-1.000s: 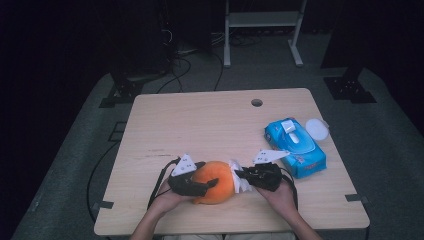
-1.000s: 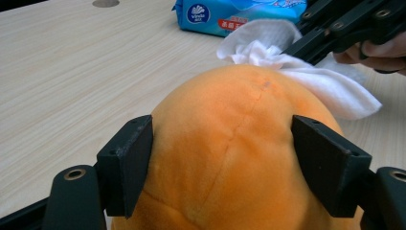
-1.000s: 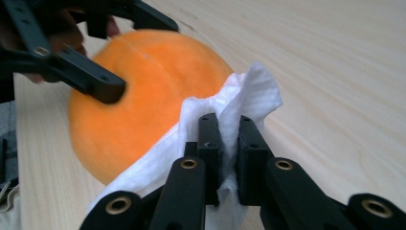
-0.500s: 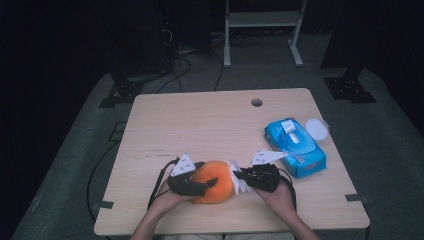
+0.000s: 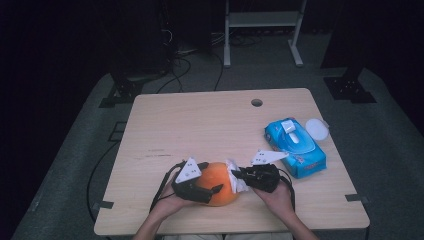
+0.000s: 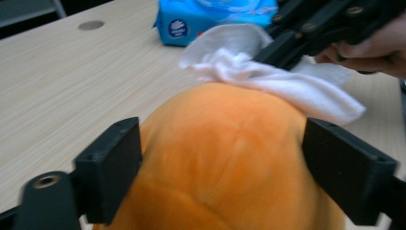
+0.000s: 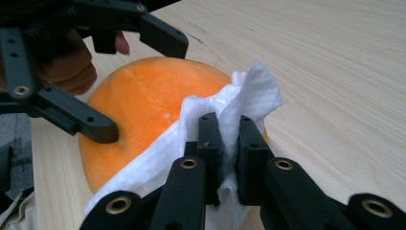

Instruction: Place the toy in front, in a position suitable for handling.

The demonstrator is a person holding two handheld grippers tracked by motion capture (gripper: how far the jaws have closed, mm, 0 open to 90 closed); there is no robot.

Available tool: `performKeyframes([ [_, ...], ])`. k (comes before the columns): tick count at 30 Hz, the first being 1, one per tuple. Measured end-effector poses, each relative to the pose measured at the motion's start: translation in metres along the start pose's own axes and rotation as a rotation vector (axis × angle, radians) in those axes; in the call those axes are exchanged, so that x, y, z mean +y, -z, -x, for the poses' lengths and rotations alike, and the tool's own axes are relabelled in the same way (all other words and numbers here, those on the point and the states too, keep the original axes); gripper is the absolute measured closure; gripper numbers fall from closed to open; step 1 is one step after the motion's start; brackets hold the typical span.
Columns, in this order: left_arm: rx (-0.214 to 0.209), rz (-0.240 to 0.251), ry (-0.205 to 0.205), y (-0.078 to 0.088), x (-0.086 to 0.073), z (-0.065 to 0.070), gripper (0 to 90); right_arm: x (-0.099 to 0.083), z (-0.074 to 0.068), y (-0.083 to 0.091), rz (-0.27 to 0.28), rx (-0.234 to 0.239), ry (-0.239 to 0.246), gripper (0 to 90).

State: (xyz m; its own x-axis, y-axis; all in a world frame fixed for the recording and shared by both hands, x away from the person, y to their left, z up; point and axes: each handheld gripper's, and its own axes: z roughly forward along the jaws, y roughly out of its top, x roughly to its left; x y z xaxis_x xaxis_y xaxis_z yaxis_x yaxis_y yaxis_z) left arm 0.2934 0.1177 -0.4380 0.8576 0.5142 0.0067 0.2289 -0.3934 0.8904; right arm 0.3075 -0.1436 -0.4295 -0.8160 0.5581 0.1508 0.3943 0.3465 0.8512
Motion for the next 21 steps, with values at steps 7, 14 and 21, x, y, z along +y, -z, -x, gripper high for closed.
performKeyframes([
  [7,0.031,-0.008,-0.068,-0.008,0.006,0.018,21.3,0.011,-0.021,0.002,0.039,-0.001,0.079,82.1],
  [14,0.015,0.002,-0.043,-0.001,0.008,0.008,13.4,0.008,-0.017,0.000,0.011,-0.005,0.087,82.2],
  [21,-0.004,0.002,0.039,0.003,0.004,-0.001,19.5,0.007,-0.005,0.004,0.009,-0.041,0.051,82.2],
])
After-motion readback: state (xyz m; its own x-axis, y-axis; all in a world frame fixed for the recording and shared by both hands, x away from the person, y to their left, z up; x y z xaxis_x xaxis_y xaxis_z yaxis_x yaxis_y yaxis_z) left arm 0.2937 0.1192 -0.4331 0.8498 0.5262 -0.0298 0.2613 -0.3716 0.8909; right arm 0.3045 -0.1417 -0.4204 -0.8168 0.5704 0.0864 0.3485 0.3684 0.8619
